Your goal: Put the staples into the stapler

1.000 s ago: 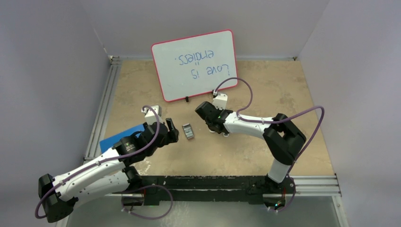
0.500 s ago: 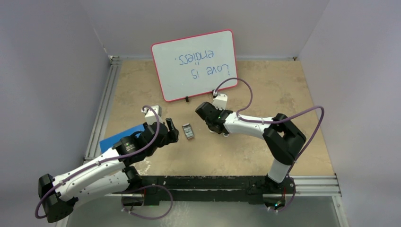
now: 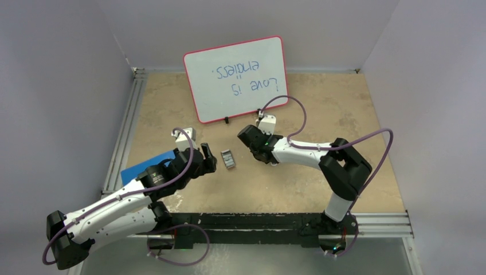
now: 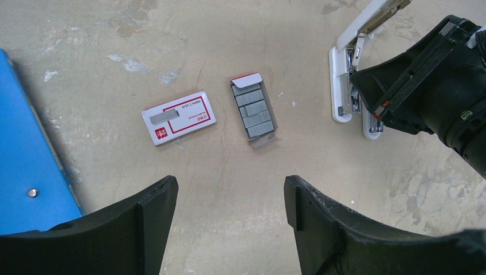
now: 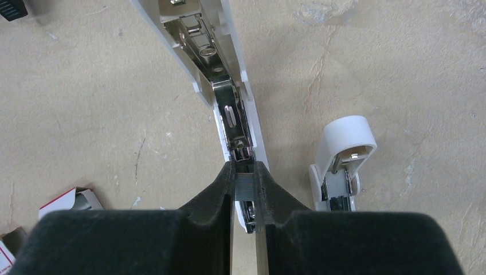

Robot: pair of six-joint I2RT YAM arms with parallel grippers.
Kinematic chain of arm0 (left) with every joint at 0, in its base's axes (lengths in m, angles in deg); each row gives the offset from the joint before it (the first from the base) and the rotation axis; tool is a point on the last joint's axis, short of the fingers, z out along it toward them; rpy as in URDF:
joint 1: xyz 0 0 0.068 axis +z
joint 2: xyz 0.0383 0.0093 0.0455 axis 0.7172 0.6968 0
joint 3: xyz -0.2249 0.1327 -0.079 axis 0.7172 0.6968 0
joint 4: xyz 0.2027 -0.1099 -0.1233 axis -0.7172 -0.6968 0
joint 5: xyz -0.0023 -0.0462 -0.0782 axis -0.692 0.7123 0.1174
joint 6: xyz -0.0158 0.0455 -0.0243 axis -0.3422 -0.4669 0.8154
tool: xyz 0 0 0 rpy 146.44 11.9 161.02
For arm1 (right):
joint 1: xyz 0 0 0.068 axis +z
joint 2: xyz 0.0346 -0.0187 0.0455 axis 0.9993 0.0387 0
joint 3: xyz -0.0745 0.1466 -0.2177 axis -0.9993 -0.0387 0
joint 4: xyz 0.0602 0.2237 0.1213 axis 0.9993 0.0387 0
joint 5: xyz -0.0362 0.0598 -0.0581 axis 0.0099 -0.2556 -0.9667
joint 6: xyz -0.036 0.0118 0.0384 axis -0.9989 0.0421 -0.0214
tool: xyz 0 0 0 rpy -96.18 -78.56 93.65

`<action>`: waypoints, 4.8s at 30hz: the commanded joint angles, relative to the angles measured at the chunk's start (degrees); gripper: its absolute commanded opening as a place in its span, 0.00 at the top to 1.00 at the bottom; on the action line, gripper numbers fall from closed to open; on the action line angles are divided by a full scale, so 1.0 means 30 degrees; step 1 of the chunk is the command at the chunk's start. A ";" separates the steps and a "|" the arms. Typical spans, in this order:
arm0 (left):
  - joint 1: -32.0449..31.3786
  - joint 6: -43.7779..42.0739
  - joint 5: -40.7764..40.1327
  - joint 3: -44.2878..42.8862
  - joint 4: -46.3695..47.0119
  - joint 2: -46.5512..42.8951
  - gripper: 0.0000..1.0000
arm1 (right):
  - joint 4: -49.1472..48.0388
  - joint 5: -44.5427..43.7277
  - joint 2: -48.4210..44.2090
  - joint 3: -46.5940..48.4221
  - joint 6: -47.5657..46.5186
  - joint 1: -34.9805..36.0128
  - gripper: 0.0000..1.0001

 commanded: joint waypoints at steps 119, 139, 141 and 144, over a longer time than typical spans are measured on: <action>0.0101 -0.0044 -0.0064 -0.0289 0.0501 0.0272 0.31 | -0.5951 0.2516 -0.3150 -0.2986 -0.5538 -0.0314 0.63; 0.0101 0.0560 -0.0055 -0.0290 -0.0085 0.0262 0.32 | -0.4371 0.4049 -0.1232 0.0706 -0.5691 0.2685 0.63; 0.0101 0.0697 -0.0140 -0.0290 -0.0211 0.0154 0.32 | -0.3437 0.4070 -0.0340 0.1505 -0.5325 0.3100 0.62; 0.0101 0.0811 -0.0310 -0.0290 -0.0393 -0.0162 0.32 | -0.2885 0.4041 0.0802 0.2420 -0.5164 0.3521 0.61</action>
